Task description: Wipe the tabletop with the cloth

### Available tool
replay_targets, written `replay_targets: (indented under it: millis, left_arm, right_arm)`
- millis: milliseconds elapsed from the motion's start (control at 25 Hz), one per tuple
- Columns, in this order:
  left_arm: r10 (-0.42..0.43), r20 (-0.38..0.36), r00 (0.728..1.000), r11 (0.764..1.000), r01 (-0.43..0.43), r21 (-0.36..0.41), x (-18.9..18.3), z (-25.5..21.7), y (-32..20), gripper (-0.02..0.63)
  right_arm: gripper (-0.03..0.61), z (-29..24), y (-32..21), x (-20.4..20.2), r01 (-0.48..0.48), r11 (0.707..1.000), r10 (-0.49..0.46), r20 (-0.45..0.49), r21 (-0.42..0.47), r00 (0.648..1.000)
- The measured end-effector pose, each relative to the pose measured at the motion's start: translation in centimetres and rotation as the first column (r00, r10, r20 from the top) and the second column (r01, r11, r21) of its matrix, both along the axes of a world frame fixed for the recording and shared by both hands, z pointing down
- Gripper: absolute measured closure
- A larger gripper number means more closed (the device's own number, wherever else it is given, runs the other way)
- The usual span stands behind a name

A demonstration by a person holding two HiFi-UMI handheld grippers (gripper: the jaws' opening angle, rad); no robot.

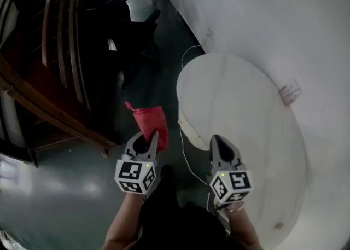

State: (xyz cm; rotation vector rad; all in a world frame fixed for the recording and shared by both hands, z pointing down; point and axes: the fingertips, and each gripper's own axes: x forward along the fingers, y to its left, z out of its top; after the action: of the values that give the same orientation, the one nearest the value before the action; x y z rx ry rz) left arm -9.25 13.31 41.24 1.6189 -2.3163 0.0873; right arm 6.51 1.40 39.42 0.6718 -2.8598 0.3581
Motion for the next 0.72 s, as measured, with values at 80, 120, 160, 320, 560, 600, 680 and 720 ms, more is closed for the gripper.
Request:
replay_targets:
  millis: [80,120,160,320,560,600,680,720]
  left_arm:
    - [0.027,-0.007,1.000,1.000,-0.027,0.001,-2.2,0.1,-1.4,0.569]
    - [0.040,-0.010,0.999,0.999,-0.040,0.001,-3.3,0.2,-2.1,0.569]
    - [0.053,-0.012,0.999,0.999,-0.053,0.000,-4.3,0.3,-2.8,0.569]
    - [0.100,-0.020,0.995,0.995,-0.100,-0.002,-8.0,0.6,-5.0,0.569]
    - [0.145,-0.043,0.988,0.989,-0.146,-0.017,-11.3,2.0,-7.4,0.568]
    - [0.149,-0.046,0.988,0.988,-0.150,-0.021,-11.6,2.3,-7.8,0.569]
    - [0.155,-0.057,0.986,0.987,-0.157,-0.027,-12.2,2.7,-8.6,0.569]
    - [0.158,-0.066,0.985,0.987,-0.160,-0.028,-12.5,2.8,-9.1,0.569]
  right_arm:
    - [0.575,0.2,-1.1,-1.6,-0.034,0.999,0.034,-0.010,-0.001,0.999]
    - [0.576,0.3,-1.6,-2.4,-0.051,0.999,0.051,-0.015,-0.002,0.999]
    - [0.576,0.5,-2.1,-3.2,-0.069,0.998,0.069,-0.020,-0.004,0.997]
    - [0.575,1.1,-3.8,-6.0,-0.141,0.990,0.140,-0.042,-0.010,0.989]
    - [0.575,1.6,-5.8,-7.9,-0.218,0.976,0.217,-0.061,-0.014,0.974]
    - [0.575,1.8,-6.2,-8.0,-0.226,0.974,0.225,-0.065,-0.014,0.972]
    - [0.575,1.9,-7.1,-8.1,-0.247,0.969,0.245,-0.069,-0.013,0.967]
    - [0.575,2.0,-7.5,-8.0,-0.263,0.965,0.261,-0.070,-0.017,0.963]
